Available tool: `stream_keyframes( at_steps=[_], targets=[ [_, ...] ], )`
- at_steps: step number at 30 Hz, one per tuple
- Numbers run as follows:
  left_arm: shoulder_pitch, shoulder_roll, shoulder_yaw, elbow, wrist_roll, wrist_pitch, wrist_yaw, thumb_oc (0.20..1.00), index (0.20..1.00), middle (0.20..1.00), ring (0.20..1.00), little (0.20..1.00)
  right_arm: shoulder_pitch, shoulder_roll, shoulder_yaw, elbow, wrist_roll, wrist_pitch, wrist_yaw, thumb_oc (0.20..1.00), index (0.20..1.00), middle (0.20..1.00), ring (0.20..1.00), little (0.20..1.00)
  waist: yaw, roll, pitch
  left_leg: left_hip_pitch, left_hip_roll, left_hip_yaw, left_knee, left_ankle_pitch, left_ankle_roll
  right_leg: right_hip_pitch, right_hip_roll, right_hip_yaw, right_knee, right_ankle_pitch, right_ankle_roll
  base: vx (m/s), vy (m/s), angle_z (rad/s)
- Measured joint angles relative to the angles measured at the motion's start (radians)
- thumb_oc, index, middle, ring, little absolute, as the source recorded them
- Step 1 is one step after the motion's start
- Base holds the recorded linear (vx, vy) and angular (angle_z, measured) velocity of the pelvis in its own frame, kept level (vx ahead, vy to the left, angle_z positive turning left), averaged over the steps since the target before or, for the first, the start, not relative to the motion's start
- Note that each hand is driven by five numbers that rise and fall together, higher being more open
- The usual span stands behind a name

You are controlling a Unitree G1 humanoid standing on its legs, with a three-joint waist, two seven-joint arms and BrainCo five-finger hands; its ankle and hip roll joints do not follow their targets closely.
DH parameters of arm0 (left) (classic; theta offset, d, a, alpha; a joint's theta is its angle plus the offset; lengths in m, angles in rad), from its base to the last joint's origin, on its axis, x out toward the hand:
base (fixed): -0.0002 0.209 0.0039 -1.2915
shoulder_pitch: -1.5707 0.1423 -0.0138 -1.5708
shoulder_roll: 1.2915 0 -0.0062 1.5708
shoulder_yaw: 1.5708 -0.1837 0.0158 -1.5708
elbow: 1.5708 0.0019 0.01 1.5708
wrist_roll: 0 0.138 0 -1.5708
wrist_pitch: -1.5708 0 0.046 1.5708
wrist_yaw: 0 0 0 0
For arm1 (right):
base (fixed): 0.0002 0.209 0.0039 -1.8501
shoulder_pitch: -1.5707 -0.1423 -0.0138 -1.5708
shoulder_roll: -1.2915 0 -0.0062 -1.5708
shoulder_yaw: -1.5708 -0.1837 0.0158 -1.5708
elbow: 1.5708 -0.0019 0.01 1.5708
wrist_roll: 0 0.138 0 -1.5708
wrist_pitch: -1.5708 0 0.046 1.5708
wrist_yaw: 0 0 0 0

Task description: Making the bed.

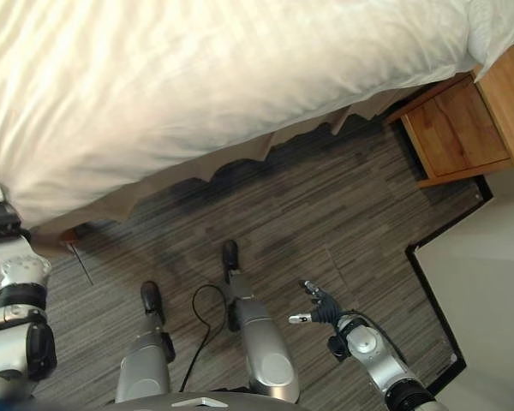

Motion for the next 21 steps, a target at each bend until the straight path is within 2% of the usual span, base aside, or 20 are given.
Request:
stream_keyframes(
  at_steps=[2, 3, 4, 6, 10, 13, 16, 17, 18, 19, 21],
  targets=[
    [0.040, -0.048, -0.002, 0.082, -0.009, 0.057, 0.023, 0.200, 0.200, 0.200, 0.200, 0.200, 0.007, 0.015, 0.013, -0.003, 0.000, 0.000, 0.002, 1.000, 1.000, 1.000, 1.000, 1.000, -0.004, -0.014, 0.000, 0.000, -0.007, -0.002, -0.002, 0.003, 0.000, -0.002, -0.002, -0.003, 0.000, 0.007, -0.009, 0.00, -0.029, 0.15],
    [0.067, -0.083, -0.002, 0.116, -0.018, 0.079, 0.040, 0.200, 0.200, 0.200, 0.200, 0.200, 0.008, 0.028, 0.013, -0.003, 0.000, 0.000, 0.003, 1.000, 1.000, 1.000, 1.000, 1.000, -0.004, -0.031, 0.000, 0.002, -0.011, -0.002, -0.004, 0.011, 0.002, -0.003, -0.003, 0.000, 0.000, 0.020, -0.026, 0.00, -0.037, 0.17],
    [0.117, -0.141, 0.001, 0.171, -0.046, 0.102, 0.055, 0.200, 0.200, 0.200, 0.200, 0.200, 0.008, 0.054, 0.013, -0.002, 0.000, 0.000, 0.000, 1.000, 1.000, 1.000, 1.000, 1.000, -0.004, -0.065, 0.001, 0.002, -0.012, -0.006, -0.009, 0.013, -0.001, -0.004, -0.002, 0.000, 0.000, 0.042, -0.054, 0.00, -0.023, 0.16],
    [0.163, -0.180, -0.003, 0.211, -0.047, 0.118, 0.072, 0.200, 0.200, 0.200, 0.200, 0.200, 0.009, 0.071, 0.013, 0.000, 0.000, -0.001, -0.002, 1.000, 1.000, 1.000, 1.000, 1.000, -0.001, -0.093, 0.000, -0.001, -0.014, -0.022, -0.013, 0.012, -0.003, -0.003, 0.000, -0.001, 0.000, 0.073, -0.084, 0.01, -0.019, 0.20],
    [0.195, -0.191, -0.003, 0.268, -0.044, 0.123, 0.091, 0.200, 0.200, 0.200, 0.200, 0.200, -0.008, 0.081, 0.011, 0.004, -0.001, -0.003, -0.010, 1.000, 1.000, 1.000, 1.000, 1.000, 0.019, -0.097, 0.003, 0.008, -0.005, -0.023, -0.013, 0.005, -0.017, 0.005, 0.011, 0.000, -0.001, 0.091, -0.108, 0.00, -0.013, 0.00],
    [0.192, -0.187, 0.002, 0.243, -0.044, 0.124, 0.111, 0.200, 0.200, 0.200, 0.200, 0.200, -0.008, 0.081, 0.010, 0.019, -0.001, -0.003, -0.021, 1.000, 1.000, 1.000, 1.000, 1.000, 0.028, -0.080, 0.016, 0.033, -0.007, -0.022, -0.016, 0.002, -0.023, 0.032, 0.008, 0.001, -0.001, 0.094, -0.112, 0.04, -0.005, 0.01],
    [0.200, -0.168, -0.036, 0.237, 0.003, 0.136, 0.112, 0.200, 0.200, 0.200, 0.200, 0.200, -0.007, 0.081, 0.010, 0.047, -0.003, 0.000, -0.021, 1.000, 1.000, 1.000, 1.000, 1.000, 0.034, -0.068, 0.023, 0.061, -0.010, -0.023, -0.019, -0.001, -0.020, 0.060, 0.004, 0.001, -0.001, 0.081, -0.109, 0.07, 0.021, 0.03],
    [0.233, -0.158, -0.122, 0.240, 0.096, 0.161, 0.110, 0.200, 0.200, 0.200, 0.200, 0.200, -0.011, 0.083, 0.009, 0.102, -0.011, 0.002, -0.020, 1.000, 1.000, 1.000, 1.000, 1.000, 0.041, -0.056, 0.027, 0.095, -0.011, -0.021, -0.027, -0.004, -0.019, 0.089, 0.005, 0.001, -0.001, 0.064, -0.109, 0.08, 0.040, 0.00],
    [0.244, -0.151, -0.159, 0.247, 0.134, 0.175, 0.107, 0.200, 0.200, 0.200, 0.200, 0.200, -0.010, 0.083, 0.004, 0.121, -0.011, 0.004, -0.020, 1.000, 1.000, 1.000, 1.000, 1.000, 0.046, -0.043, 0.024, 0.106, -0.011, -0.021, -0.033, -0.004, -0.018, 0.097, 0.005, 0.002, -0.002, 0.060, -0.106, 0.15, 0.091, 0.03],
    [0.294, -0.157, -0.266, 0.242, 0.311, 0.221, 0.082, 0.200, 0.200, 0.200, 0.200, 0.200, -0.028, 0.082, -0.011, 0.204, -0.028, 0.025, -0.020, 1.000, 1.000, 1.000, 1.000, 1.000, 0.058, 0.002, 0.014, 0.128, -0.016, -0.021, -0.037, -0.007, -0.013, 0.120, -0.001, -0.001, -0.001, 0.052, -0.113, 0.19, 0.097, 0.08],
    [0.347, -0.168, -0.381, 0.244, 0.484, 0.255, 0.066, 0.200, 0.200, 0.200, 0.200, 0.200, -0.038, 0.082, -0.043, 0.274, -0.055, 0.037, -0.021, 1.000, 1.000, 1.000, 1.000, 1.000, 0.059, 0.054, -0.013, 0.153, -0.021, -0.023, -0.038, -0.013, -0.006, 0.146, -0.007, -0.004, -0.001, 0.045, -0.113, 0.19, 0.064, 0.08]
  ],
)
